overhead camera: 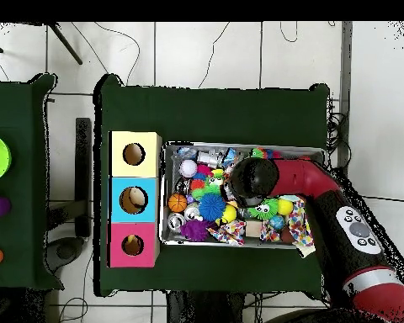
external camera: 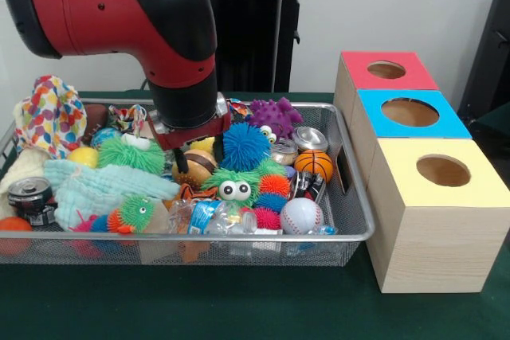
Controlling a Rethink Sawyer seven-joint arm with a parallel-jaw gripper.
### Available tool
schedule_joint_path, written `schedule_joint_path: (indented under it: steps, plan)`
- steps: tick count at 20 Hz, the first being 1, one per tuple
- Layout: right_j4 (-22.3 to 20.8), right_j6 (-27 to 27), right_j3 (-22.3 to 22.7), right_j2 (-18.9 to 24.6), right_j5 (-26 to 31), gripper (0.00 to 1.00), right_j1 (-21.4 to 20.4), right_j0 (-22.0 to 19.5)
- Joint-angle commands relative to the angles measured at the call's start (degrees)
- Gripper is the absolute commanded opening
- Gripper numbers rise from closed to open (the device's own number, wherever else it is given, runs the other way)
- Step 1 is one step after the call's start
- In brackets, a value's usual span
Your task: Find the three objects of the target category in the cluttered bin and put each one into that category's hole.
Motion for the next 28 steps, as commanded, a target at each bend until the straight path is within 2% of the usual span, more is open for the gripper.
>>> schedule_joint_path:
  steps: [1, 7, 11, 22, 25, 28]
  plan:
    - [-1.2, -7.1, 2.3, 4.2, -5.0, 1.00, 2.8, -1.4]
    - [-2.9, -10.9, 0.7, 6.8, -9.0, 1.00, 3.5, -2.4]
    - [-2.8, -10.9, 0.5, 7.4, -9.2, 1.00, 2.9, -2.6]
    - [-3.5, -11.9, -2.1, 8.3, -5.7, 1.00, 0.7, -0.6]
    - [-3.5, -11.4, -3.0, 7.8, -4.3, 1.00, 0.3, 0.1]
    - [-5.3, -10.9, -3.8, 5.9, -3.6, 1.00, 0.0, 1.4]
